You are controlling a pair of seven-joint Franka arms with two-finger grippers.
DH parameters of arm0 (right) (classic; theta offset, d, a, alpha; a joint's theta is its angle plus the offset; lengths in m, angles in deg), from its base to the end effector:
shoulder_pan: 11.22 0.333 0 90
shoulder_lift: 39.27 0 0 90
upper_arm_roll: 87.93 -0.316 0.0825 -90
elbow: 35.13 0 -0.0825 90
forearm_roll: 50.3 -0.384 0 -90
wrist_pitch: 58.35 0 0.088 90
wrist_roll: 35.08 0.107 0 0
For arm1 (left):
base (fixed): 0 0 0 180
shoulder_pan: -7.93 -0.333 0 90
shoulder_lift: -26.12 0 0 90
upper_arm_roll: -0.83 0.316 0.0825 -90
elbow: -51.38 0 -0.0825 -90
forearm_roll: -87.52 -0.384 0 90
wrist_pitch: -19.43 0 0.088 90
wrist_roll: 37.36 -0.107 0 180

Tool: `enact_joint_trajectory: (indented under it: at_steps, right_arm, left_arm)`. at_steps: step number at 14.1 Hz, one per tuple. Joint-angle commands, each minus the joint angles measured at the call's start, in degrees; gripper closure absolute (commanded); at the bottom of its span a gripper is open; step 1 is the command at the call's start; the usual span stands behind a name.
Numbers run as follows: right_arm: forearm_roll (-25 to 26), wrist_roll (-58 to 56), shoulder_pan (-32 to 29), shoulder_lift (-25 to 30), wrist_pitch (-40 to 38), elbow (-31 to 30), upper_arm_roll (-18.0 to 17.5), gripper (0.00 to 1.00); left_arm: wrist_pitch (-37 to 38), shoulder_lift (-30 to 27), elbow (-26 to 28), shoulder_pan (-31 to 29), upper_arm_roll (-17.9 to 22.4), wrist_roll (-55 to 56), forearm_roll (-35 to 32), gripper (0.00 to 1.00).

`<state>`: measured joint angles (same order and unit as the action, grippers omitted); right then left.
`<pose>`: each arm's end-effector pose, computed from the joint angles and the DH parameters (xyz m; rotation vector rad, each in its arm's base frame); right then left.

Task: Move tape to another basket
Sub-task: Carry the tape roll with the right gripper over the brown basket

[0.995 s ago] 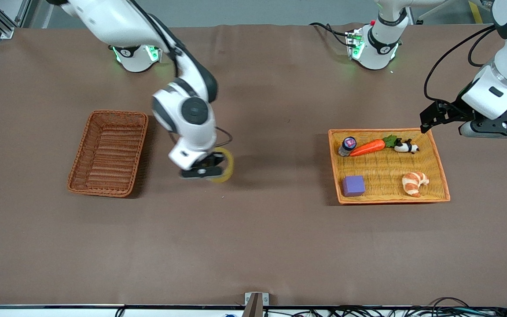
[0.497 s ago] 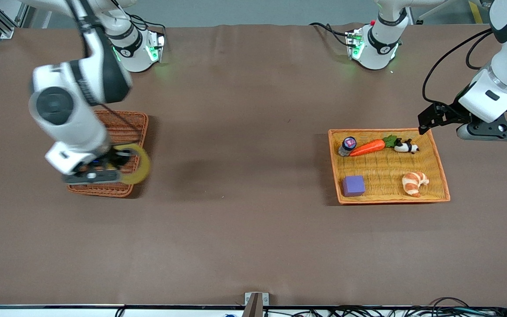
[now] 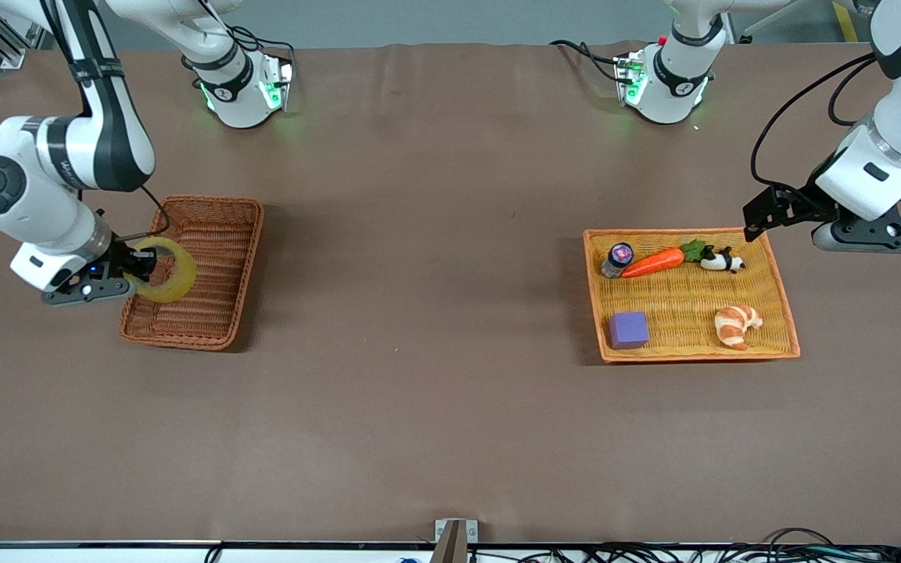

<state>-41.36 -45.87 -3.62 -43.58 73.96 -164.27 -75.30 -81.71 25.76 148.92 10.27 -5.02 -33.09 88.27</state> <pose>0.5253 -0.0491 0.3302 2.9980 0.3117 -0.0554 0.5610 -0.0821 0.5827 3.1184 -0.1035 0.1051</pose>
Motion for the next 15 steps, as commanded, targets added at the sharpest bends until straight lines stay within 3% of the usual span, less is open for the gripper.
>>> enact_joint_trajectory:
  at_steps: [1, 7, 9, 10, 13, 15]
  right_arm:
    - [-1.0, -2.0, 0.3, 1.4, 6.0, -5.7, 1.4, 0.99]
    - [-1.0, -1.9, 0.0, -3.7, 17.3, -12.6, 1.4, 0.92]
    - [-1.0, -1.8, 0.1, -5.3, 18.8, -13.1, 1.3, 0.86]
    - [-1.0, -1.8, 0.3, -5.6, 18.8, -13.1, 1.3, 0.75]
    - [-1.0, -1.3, 0.5, -6.2, 18.5, -12.8, 1.2, 0.00]
    - [-1.1, -0.8, 0.7, -4.4, 17.6, -12.0, 1.0, 0.00]
  left_arm:
    - [1.0, 0.9, -1.8, -0.8, -0.8, -0.1, -0.8, 0.00]
    - [1.1, 0.7, -1.9, -0.8, -0.8, -0.1, -0.8, 0.00]
    - [1.1, 0.7, -1.9, -0.8, -0.9, -0.1, -0.8, 0.00]
    - [1.1, 0.7, -1.9, -0.8, -0.8, -0.1, -0.8, 0.00]
    - [1.1, 0.8, -1.9, -0.9, -0.8, -0.1, -0.8, 0.00]
    - [1.1, 0.8, -1.8, -1.0, -0.8, -0.2, -0.8, 0.00]
